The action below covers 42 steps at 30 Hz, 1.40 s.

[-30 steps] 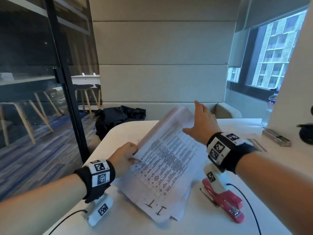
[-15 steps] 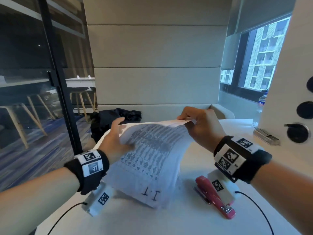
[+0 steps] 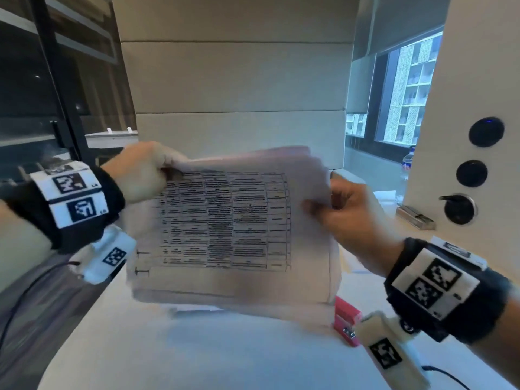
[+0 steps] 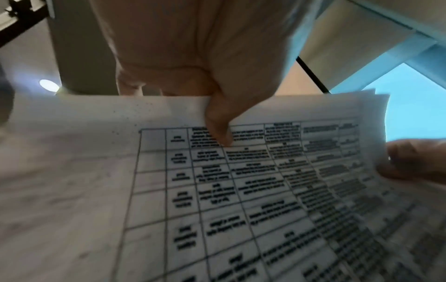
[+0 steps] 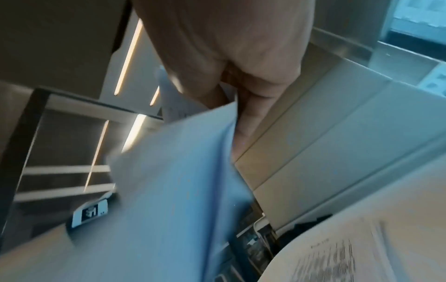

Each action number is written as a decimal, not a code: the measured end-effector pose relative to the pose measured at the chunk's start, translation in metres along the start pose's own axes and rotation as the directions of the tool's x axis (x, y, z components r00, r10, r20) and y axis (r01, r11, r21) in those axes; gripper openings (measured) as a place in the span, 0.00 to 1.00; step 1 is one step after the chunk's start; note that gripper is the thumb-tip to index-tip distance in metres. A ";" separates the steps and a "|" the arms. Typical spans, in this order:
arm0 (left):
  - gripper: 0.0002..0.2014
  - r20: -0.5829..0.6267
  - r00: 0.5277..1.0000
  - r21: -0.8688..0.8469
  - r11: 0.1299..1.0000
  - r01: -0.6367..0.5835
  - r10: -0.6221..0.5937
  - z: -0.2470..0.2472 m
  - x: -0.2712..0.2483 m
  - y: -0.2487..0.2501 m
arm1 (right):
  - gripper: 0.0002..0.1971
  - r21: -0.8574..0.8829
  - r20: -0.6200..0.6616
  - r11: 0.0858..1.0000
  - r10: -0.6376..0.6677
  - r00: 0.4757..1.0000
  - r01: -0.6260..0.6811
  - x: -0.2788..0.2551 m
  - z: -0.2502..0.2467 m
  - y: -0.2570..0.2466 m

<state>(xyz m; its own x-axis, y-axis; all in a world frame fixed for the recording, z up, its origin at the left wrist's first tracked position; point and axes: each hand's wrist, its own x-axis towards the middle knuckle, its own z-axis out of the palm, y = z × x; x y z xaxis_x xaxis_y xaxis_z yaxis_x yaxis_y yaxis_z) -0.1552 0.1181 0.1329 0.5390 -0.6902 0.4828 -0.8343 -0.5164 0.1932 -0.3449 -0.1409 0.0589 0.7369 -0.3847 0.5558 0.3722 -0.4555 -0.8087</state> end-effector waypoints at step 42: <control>0.41 0.791 0.611 0.129 0.963 -0.237 0.045 0.181 -0.049 0.103 | 0.11 -0.862 0.290 0.504 0.569 0.770 -0.048 -0.027 -0.030 0.076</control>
<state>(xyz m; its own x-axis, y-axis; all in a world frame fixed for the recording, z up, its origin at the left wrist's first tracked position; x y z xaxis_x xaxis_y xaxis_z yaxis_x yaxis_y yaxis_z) -0.2462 0.0070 -0.0249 0.3837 -0.8452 -0.3719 -0.9161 -0.3992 -0.0380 -0.3537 -0.1888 -0.0117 0.9424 -0.3227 -0.0880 -0.3344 -0.9035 -0.2679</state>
